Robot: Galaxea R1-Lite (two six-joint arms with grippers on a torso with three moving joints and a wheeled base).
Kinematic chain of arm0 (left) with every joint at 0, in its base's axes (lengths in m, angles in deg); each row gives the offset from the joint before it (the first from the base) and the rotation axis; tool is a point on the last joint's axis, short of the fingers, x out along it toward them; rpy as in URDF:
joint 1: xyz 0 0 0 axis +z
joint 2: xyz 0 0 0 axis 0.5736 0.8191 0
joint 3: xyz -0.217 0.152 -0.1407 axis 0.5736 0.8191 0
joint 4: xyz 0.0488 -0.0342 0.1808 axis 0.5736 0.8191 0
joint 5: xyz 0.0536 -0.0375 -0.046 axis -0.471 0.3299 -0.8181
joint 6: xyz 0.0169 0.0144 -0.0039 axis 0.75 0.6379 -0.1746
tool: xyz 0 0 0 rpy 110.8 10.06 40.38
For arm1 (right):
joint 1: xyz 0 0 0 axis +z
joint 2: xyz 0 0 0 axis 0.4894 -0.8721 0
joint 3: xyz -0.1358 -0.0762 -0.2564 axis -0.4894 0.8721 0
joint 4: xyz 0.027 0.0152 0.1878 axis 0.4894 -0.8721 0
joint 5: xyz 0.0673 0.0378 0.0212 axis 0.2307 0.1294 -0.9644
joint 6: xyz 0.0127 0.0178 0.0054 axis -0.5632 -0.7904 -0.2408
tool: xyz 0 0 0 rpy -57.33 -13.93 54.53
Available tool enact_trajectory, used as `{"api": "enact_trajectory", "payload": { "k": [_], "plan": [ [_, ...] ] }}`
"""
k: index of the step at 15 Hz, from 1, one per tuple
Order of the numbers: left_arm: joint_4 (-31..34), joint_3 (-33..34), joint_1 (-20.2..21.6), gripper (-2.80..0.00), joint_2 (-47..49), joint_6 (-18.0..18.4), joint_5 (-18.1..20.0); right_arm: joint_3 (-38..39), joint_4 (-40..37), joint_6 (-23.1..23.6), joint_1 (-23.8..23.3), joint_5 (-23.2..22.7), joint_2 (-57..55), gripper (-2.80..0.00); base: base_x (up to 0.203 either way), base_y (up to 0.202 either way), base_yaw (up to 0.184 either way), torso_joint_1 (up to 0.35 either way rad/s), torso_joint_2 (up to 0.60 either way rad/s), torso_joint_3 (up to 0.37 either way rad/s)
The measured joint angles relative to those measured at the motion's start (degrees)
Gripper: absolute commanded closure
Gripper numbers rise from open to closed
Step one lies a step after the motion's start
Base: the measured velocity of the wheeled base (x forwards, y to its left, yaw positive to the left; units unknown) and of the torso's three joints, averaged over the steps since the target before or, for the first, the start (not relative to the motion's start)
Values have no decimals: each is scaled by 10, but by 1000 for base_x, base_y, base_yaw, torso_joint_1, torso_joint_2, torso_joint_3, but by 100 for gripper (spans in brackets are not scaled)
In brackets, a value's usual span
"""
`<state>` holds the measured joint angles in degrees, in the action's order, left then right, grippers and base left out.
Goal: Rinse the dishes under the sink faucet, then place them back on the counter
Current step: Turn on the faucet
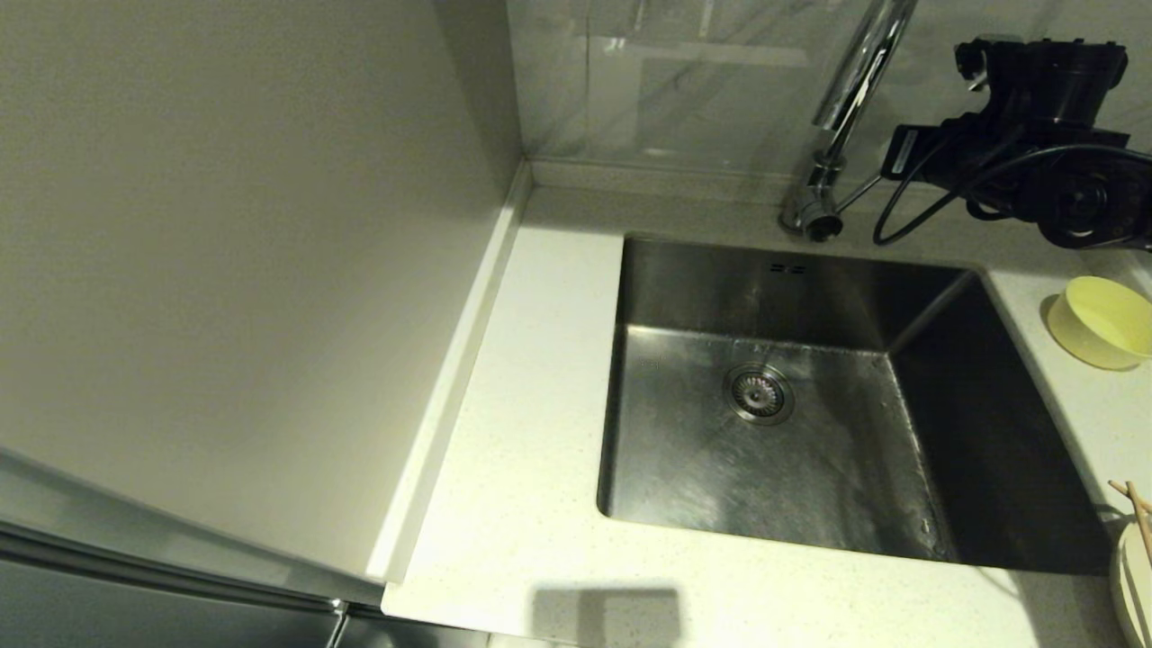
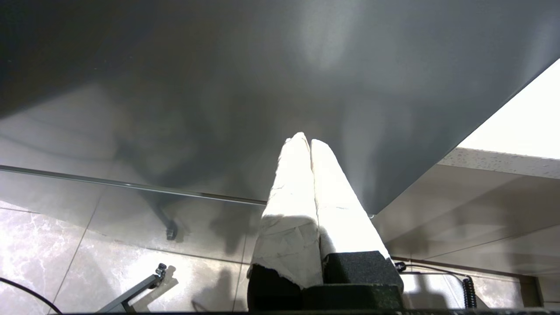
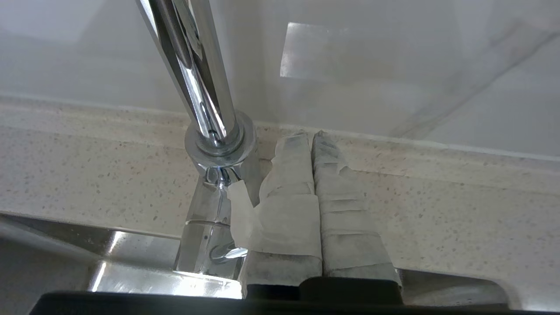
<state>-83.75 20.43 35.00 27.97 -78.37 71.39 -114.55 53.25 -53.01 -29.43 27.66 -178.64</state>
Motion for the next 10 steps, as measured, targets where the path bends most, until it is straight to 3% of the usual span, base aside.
{"api": "enact_trajectory", "payload": {
  "k": [10],
  "plan": [
    [0,0,0,0,0,0,0,5,-29,-1,1,-24,-4,0,0,0,0,0,0,0]
  ]
}}
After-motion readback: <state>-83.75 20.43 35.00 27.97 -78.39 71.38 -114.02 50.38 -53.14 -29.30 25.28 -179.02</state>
